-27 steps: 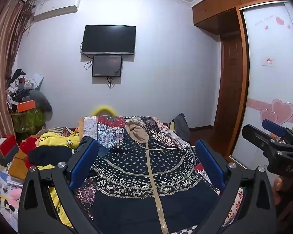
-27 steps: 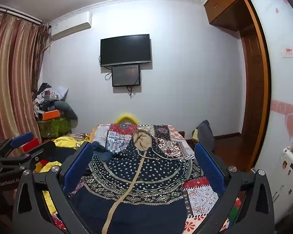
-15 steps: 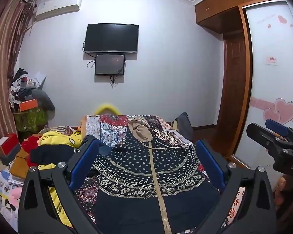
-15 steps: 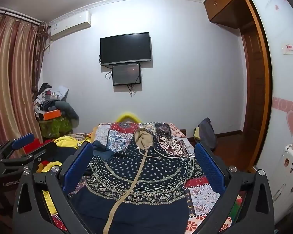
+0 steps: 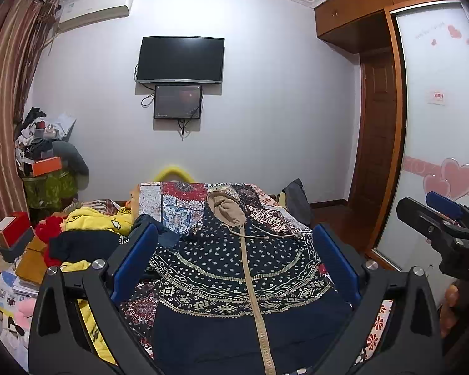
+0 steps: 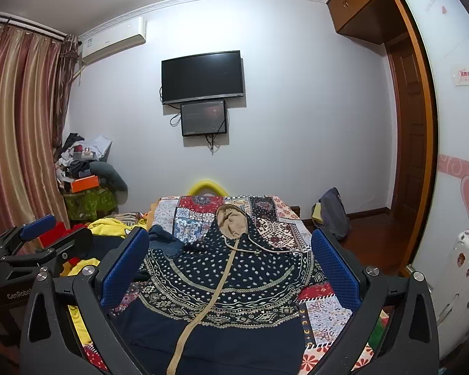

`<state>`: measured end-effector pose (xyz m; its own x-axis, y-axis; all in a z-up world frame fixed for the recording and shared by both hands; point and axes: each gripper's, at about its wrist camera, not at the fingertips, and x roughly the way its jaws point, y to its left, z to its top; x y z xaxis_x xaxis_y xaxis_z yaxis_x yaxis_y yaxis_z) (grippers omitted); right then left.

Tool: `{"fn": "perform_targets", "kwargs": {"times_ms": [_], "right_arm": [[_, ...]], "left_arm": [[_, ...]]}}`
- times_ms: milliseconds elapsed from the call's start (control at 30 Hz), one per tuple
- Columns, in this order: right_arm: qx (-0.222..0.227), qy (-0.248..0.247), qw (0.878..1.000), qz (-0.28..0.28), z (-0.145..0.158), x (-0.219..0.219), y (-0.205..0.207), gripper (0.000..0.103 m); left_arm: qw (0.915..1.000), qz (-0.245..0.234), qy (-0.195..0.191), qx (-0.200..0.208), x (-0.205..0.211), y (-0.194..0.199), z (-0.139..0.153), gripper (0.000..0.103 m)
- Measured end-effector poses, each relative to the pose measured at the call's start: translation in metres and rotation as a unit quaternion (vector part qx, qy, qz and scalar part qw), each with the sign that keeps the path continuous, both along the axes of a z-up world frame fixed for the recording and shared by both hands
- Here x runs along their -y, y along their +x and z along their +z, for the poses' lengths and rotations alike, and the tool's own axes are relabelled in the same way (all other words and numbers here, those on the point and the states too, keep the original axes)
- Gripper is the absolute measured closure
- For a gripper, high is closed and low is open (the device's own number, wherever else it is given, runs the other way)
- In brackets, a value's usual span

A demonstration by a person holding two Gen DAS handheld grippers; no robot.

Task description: Fold large clothes

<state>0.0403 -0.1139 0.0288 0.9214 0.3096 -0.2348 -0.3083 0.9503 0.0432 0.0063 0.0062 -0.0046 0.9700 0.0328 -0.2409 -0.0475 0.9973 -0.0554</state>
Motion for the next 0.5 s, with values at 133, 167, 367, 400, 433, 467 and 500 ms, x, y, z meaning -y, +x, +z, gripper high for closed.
{"fn": "perform_targets", "kwargs": {"times_ms": [133,167,367,400,433,467,500], "right_arm": [[-0.001,0.001,1.000,0.000,-0.0004,-0.0031,-0.0006,0.000],[-0.001,0.002,1.000,0.000,0.0000,-0.0033,-0.0010,0.000],[-0.002,0.001,1.000,0.000,0.0002,-0.0011,0.0002,0.000],[-0.002,0.002,1.000,0.000,0.0000,-0.0011,0.0000,0.000],[-0.002,0.002,1.000,0.000,-0.0006,-0.0005,0.0005,0.000],[-0.002,0.002,1.000,0.000,-0.0003,-0.0006,0.0004,0.000],[-0.002,0.002,1.000,0.000,-0.0001,-0.0007,0.0004,0.000]], "left_arm": [[1.0000,-0.003,-0.002,-0.001,0.0003,0.0003,0.0014,0.003],[1.0000,-0.003,-0.002,-0.001,-0.0003,0.0009,0.0020,0.003],[1.0000,-0.003,0.001,0.000,-0.0001,0.0022,0.0044,0.003],[1.0000,-0.003,0.001,0.000,-0.0001,0.0022,0.0045,0.003],[1.0000,-0.003,0.001,0.000,0.0001,0.0024,0.0044,0.003],[1.0000,-0.003,0.001,0.000,0.0003,0.0026,0.0042,0.003],[1.0000,-0.003,0.001,0.000,0.0002,0.0027,0.0042,0.003]]}}
